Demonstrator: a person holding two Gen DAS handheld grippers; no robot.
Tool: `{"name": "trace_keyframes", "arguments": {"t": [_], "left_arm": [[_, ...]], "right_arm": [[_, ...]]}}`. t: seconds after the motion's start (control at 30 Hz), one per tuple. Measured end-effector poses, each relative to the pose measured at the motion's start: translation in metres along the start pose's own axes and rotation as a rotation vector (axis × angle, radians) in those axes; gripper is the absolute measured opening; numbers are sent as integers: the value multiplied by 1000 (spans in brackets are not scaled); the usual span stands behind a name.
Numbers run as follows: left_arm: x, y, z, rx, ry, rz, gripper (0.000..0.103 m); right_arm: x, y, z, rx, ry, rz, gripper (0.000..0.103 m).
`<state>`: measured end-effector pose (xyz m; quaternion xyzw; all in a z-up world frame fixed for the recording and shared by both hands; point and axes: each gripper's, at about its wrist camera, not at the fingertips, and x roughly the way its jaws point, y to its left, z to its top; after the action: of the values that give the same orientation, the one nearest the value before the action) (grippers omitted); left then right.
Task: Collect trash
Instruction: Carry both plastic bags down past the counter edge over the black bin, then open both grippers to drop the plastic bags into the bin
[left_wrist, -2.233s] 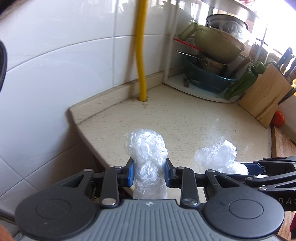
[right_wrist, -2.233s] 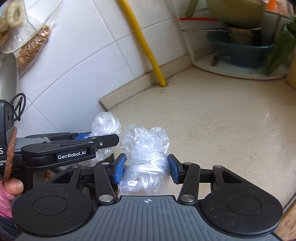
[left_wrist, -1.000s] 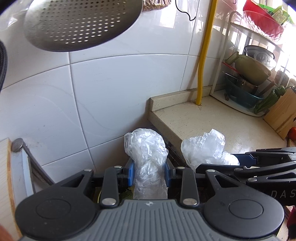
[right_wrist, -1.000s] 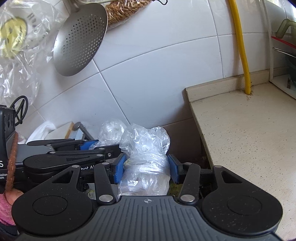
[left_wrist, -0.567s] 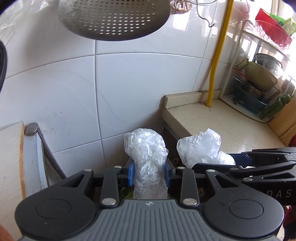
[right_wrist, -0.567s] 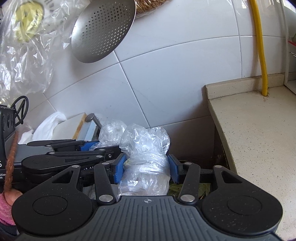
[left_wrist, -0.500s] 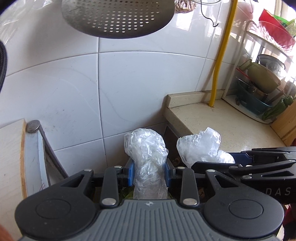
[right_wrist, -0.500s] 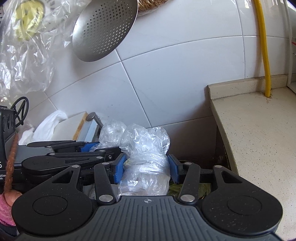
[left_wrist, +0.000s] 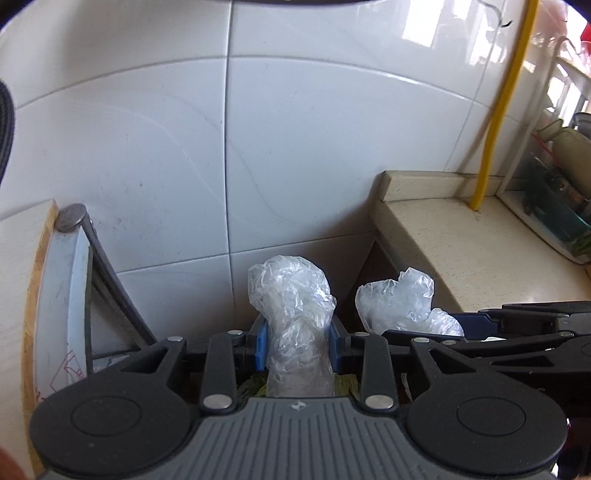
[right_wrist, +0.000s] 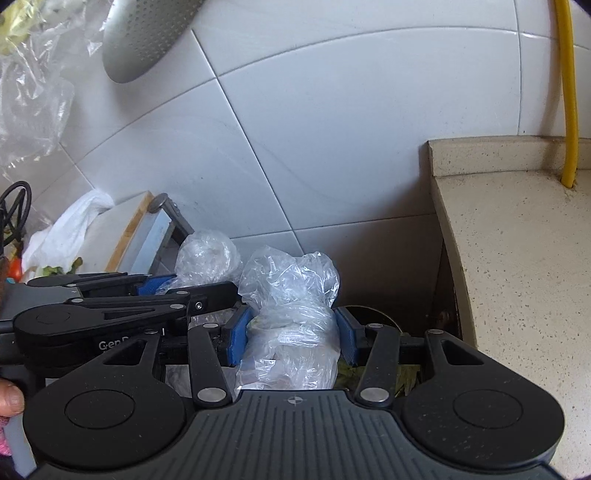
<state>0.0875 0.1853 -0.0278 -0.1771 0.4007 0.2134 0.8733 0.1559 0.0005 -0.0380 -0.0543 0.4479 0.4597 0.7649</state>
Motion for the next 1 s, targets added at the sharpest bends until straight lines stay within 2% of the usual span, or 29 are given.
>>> {"name": "trace_keyframes", "arguments": {"t": [0.3,0.43,0.6,0.8,0.87,1.0], "left_arm": [[32,2,1,-53,47,24,30],[42,7,6,-78,62,39,34],[48,10,7,-101,74,27,36],[63,14,3,-134,123,5,39],[67,16,2,-139,142,-3,44],[73,15,2,-132,158,0,60]], "right_arm": [[37,-28,11,24,74,2,60],[47,-37,16,38,87,10,62],[54,-49,20,92,93,23,67],[62,-56,16,119,121,26,67],[63,-57,15,130,128,19,67],[59,-60,15,152,124,7,68]]}}
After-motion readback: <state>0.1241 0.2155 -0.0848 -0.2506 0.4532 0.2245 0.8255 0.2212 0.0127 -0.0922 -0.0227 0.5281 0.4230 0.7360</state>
